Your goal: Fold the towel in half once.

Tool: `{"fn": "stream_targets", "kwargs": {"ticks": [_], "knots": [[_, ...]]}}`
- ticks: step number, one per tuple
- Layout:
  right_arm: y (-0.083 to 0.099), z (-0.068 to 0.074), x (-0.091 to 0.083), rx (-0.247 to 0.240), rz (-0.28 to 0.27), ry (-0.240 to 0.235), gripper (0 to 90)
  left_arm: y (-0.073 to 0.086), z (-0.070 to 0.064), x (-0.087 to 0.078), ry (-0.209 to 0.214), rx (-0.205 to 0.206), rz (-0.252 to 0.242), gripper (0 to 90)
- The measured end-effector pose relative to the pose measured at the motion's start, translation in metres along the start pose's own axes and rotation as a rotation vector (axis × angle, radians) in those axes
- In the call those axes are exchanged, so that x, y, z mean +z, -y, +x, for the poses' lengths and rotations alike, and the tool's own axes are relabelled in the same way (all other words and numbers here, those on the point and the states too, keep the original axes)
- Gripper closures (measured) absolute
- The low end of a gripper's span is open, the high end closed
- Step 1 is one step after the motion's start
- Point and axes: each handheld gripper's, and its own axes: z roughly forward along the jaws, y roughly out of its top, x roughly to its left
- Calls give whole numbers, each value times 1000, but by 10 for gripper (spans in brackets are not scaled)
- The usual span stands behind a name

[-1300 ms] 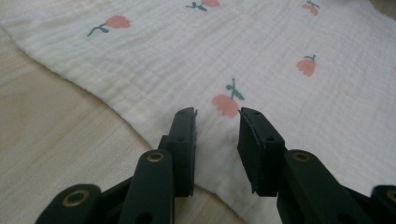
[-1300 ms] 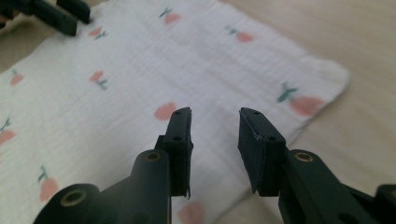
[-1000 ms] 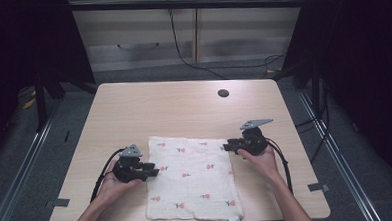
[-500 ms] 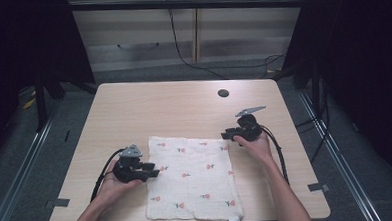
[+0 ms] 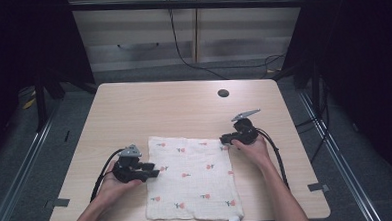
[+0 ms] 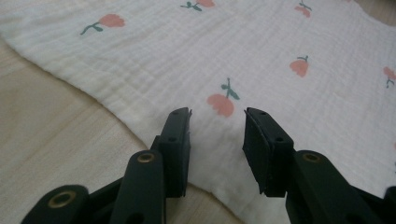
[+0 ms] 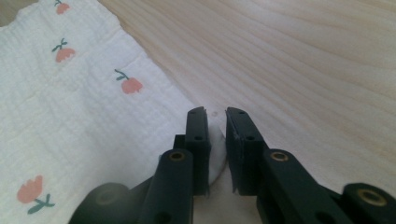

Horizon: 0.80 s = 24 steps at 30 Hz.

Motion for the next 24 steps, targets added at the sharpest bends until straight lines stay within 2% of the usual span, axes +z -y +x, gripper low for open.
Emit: {"fn": "stream_targets", "kwargs": {"ticks": [2,4,6,8,9,11,13,16,17,18,19,20,22,24], "knots": [[1,0,0,6,0,-31,857,0,1,0,8,-9,-1,610],[0,0,-1,15,-12,-33,871,0,1,-1,11,-14,3,603],[0,-2,-3,20,-41,-39,875,0,1,-2,15,-19,1,559],[-1,-1,-5,29,-46,-38,876,0,2,-2,39,-37,-5,502],[-1,-1,-6,26,-54,-37,877,-1,2,-3,29,-35,-14,489],[-2,0,-7,21,-61,-30,878,-5,3,-9,45,-56,-49,464],[-3,1,-9,18,-77,-26,877,-9,6,-15,39,-61,-64,416],[-4,3,-10,18,-81,-22,878,-16,18,-23,17,-101,-91,413],[-5,4,-10,13,-79,-16,877,-18,22,-25,-15,-108,-100,419],[-5,4,-10,7,-78,-15,877,-19,26,-27,-43,-122,-133,421],[-6,4,-11,6,-75,-15,877,-20,31,-29,-50,-143,-144,428],[-6,5,-13,10,-77,-12,877,-22,37,-29,-51,-156,-135,423],[-6,4,-14,11,-90,-16,877,-26,46,-30,-84,-154,-138,425],[-7,5,-14,5,-83,-13,876,-33,54,-28,-105,-146,-113,432]]}}
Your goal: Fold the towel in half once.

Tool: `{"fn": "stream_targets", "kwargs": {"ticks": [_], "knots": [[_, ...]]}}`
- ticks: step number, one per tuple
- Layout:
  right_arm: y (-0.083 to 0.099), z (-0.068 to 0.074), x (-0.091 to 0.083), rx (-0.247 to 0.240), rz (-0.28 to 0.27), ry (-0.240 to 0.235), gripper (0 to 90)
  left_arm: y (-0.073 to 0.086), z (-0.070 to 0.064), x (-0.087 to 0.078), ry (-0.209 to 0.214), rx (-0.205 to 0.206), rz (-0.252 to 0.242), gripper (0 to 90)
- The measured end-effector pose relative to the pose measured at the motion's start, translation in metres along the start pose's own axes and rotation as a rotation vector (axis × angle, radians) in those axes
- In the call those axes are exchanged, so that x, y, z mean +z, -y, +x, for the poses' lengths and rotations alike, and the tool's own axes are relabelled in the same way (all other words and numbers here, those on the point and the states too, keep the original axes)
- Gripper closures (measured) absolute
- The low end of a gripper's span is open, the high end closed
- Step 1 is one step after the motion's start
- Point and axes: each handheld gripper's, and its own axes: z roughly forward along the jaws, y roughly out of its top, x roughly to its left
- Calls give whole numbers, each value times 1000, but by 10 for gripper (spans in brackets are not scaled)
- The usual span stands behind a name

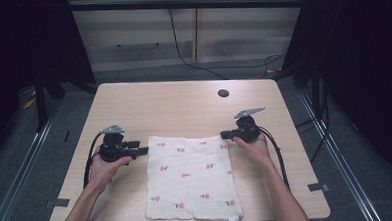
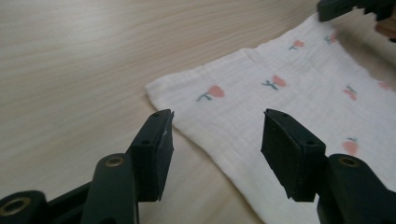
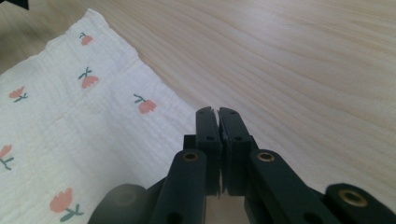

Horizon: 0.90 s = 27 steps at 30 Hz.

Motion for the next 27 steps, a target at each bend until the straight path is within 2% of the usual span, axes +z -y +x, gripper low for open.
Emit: {"fn": "stream_targets", "kwargs": {"ticks": [5,8,10,13,14,17,20,24,27], "knots": [[-3,0,1,4,-4,-11,876,-18,16,15,1,13,46,423],[-4,0,1,4,-8,-12,876,-21,34,28,-7,-30,58,401],[-4,1,1,-2,-3,-13,876,-20,38,33,-10,-18,64,401],[-3,0,3,6,4,-12,876,-19,40,41,-32,8,89,464],[-3,-1,3,5,2,-12,876,-19,40,43,-40,5,91,488],[-3,0,4,0,4,-13,876,-21,39,47,-43,10,89,529],[-3,0,4,-7,8,-13,875,-23,36,53,-50,32,112,573],[-2,-1,4,0,9,-12,875,-23,34,58,-66,41,91,620],[-2,-1,5,2,10,-16,875,-24,26,62,-83,84,98,657]]}}
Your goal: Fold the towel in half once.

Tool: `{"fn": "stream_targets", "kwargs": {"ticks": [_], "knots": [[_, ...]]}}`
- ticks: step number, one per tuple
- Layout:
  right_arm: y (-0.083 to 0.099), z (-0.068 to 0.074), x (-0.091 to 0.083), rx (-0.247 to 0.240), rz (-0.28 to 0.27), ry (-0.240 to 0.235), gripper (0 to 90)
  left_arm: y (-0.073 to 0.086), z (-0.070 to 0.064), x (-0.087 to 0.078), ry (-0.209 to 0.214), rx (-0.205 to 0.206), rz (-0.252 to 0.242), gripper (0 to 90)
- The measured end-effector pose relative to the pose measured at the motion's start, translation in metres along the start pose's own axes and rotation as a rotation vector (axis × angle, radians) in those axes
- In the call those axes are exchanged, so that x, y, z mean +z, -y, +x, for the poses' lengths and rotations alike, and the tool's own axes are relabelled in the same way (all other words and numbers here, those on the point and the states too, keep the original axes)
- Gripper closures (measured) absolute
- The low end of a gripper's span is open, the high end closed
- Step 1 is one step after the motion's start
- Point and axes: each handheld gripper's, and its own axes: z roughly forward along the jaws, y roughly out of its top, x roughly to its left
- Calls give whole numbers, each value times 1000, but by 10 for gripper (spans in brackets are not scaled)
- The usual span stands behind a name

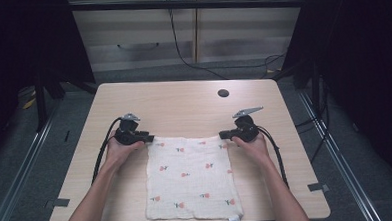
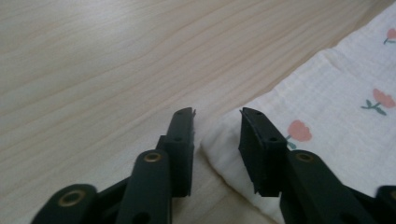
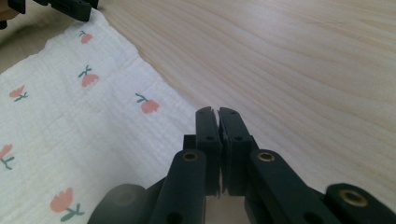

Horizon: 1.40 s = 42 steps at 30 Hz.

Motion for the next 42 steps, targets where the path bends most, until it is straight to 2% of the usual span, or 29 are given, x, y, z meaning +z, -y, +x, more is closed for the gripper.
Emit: {"fn": "stream_targets", "kwargs": {"ticks": [2,5,6,7,8,12,15,19,21,30,32,35,42], "knots": [[1,0,0,1,-2,2,875,-1,-4,0,-11,45,19,710],[1,1,1,7,-4,-2,875,1,-7,0,-24,63,22,811],[1,1,1,4,-7,-1,875,2,-8,0,-14,47,10,841],[2,1,0,4,-8,-4,875,3,-7,-1,-18,56,10,861],[2,1,0,7,-6,-3,875,4,-7,-1,-9,42,2,870],[1,1,-3,1,-7,8,876,6,-7,-4,-4,35,-18,880],[0,2,-6,-5,-18,9,876,4,-7,-10,18,22,-49,881],[-2,1,-12,-4,-29,13,876,-3,-7,-24,28,13,-109,882],[-4,1,-15,-3,-41,10,877,-5,-7,-28,22,19,-129,881],[-18,4,-28,-29,-64,9,878,-22,-10,-48,60,11,-211,882],[-22,5,-31,-34,-73,12,877,-27,-9,-52,45,5,-218,881],[-29,5,-34,-40,-85,18,877,-34,-9,-60,53,-7,-251,881],[-42,8,-43,-50,-124,23,878,-52,-15,-74,31,27,-266,882]]}}
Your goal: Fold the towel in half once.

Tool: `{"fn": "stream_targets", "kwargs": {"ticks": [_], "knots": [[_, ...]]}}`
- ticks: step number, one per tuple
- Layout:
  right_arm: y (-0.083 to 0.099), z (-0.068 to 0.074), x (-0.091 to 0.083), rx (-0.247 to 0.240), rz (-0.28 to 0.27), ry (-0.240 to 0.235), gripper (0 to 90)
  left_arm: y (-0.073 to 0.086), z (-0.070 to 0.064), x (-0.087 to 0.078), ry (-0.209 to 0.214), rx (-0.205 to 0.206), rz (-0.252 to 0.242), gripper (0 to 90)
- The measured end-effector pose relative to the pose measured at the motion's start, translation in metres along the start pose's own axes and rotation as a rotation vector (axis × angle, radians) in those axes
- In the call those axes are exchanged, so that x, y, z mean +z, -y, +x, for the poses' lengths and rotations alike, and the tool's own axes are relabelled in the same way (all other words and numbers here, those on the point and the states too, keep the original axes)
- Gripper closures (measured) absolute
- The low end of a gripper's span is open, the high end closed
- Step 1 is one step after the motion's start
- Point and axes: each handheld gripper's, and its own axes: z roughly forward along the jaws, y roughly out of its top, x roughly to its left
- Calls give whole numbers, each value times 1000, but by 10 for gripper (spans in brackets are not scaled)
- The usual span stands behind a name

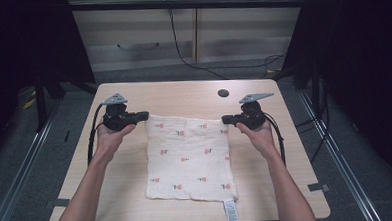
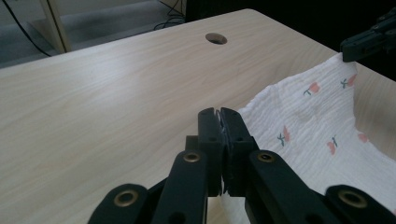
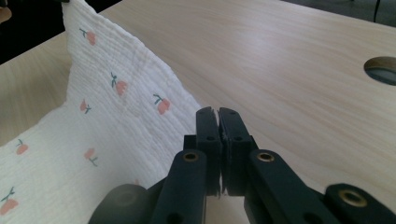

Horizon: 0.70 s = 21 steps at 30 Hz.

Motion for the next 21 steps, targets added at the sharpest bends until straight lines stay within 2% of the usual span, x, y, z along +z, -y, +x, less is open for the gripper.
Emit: {"fn": "stream_targets", "kwargs": {"ticks": [8,14,16,21], "knots": [[-20,-2,-11,-21,-11,33,878,-16,-6,-2,1,39,12,882],[-36,-1,-24,-36,-48,50,879,-29,-6,-17,5,53,-27,882],[-38,-1,-28,-35,-63,46,878,-29,-7,-20,3,58,-29,882],[-28,2,-22,-52,-37,26,878,-13,-6,-16,6,63,-10,882]]}}
